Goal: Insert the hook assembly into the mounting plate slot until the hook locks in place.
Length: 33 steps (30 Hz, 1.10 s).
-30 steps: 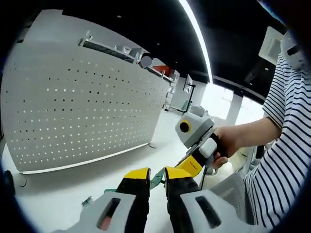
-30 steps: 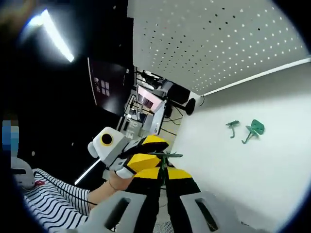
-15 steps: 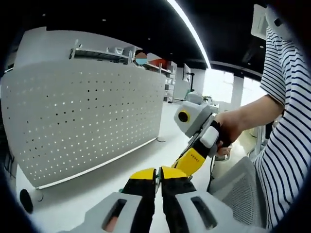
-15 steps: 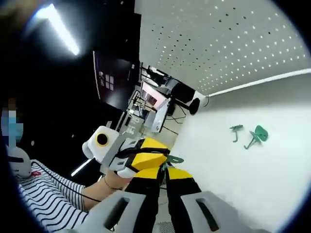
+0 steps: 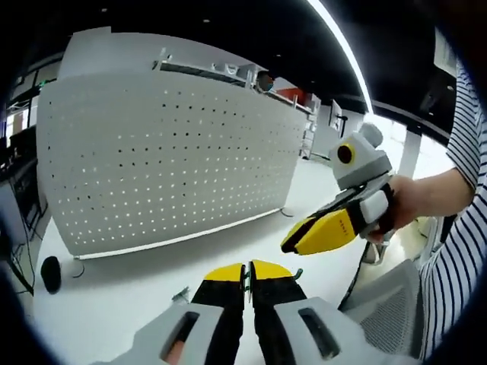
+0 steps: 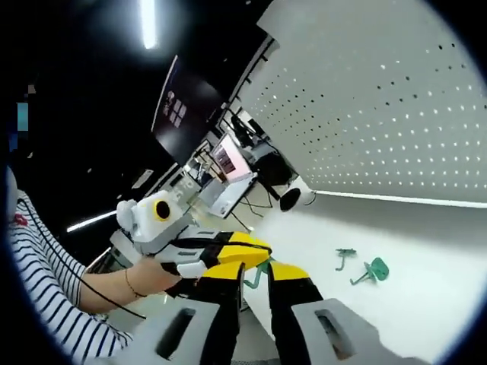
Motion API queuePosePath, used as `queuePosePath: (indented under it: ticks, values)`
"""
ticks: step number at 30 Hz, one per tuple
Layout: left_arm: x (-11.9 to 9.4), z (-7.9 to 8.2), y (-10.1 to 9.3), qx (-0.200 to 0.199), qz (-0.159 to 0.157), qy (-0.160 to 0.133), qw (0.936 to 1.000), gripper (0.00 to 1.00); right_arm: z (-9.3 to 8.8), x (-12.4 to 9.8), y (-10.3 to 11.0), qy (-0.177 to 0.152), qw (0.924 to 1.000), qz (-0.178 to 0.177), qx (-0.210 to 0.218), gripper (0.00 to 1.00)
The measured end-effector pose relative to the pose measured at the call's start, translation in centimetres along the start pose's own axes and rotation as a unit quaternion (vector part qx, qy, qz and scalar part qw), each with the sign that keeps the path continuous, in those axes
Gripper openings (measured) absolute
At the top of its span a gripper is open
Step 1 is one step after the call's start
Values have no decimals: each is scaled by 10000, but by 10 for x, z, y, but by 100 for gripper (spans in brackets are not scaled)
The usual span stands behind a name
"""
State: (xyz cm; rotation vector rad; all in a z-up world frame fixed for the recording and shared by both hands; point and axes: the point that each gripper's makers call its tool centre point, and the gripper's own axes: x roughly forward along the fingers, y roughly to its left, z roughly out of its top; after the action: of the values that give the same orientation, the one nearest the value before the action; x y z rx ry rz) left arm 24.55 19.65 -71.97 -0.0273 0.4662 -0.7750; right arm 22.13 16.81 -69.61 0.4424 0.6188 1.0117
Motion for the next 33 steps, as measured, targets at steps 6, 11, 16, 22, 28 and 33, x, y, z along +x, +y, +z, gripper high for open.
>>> queuePosePath:
  ticks: [6, 11, 16, 22, 28, 33]
  values:
    - [-6, -7, 18, -724, 403, 148, 9965, 2, 2, 2, 10, 174, 9931, -206, -1141, 17]
    - [-7, -6, 19, -1353, 432, 167, 9897, 2, 4, 11, 20, 291, 9848, -301, -1686, 18]
    - [-3, -2, 15, -1559, 338, 199, 9870, 2, -6, 21, 16, 601, 9693, -523, -2325, 19]
    - [-1, 0, 6, -1664, 191, 191, 9857, 2, -10, 27, 9, 781, 9649, -608, -2434, 15]
    - [2, 0, -1, -1895, 61, 129, 9818, 2, -16, 32, 2, 956, 9564, -694, -2669, 9]
    - [0, -2, -2, -1990, 69, 83, 9799, 2, -15, 31, 0, 969, 9543, -746, -2728, 5]
